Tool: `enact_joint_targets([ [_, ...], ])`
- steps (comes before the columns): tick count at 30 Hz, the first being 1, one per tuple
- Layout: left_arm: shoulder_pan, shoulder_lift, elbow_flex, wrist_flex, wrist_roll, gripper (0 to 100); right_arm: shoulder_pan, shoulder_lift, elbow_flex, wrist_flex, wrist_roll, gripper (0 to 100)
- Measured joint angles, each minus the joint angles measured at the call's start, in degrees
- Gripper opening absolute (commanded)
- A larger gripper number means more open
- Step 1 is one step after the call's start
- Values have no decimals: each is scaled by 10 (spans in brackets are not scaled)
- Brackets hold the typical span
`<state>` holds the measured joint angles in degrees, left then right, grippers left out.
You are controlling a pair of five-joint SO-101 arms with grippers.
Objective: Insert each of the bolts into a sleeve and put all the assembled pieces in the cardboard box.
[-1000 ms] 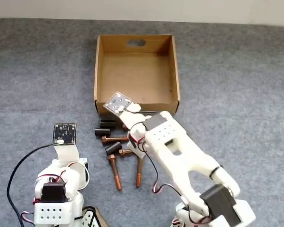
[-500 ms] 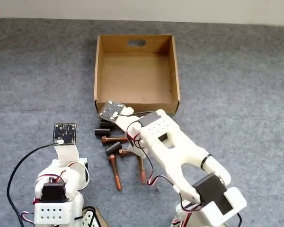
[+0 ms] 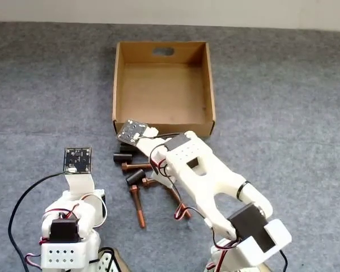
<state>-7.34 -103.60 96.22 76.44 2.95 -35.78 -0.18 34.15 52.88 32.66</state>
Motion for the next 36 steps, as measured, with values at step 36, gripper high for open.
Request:
enact_joint_targets([
  [36,0,0,0,0,0,11,210,-145,43,83,-77,5],
])
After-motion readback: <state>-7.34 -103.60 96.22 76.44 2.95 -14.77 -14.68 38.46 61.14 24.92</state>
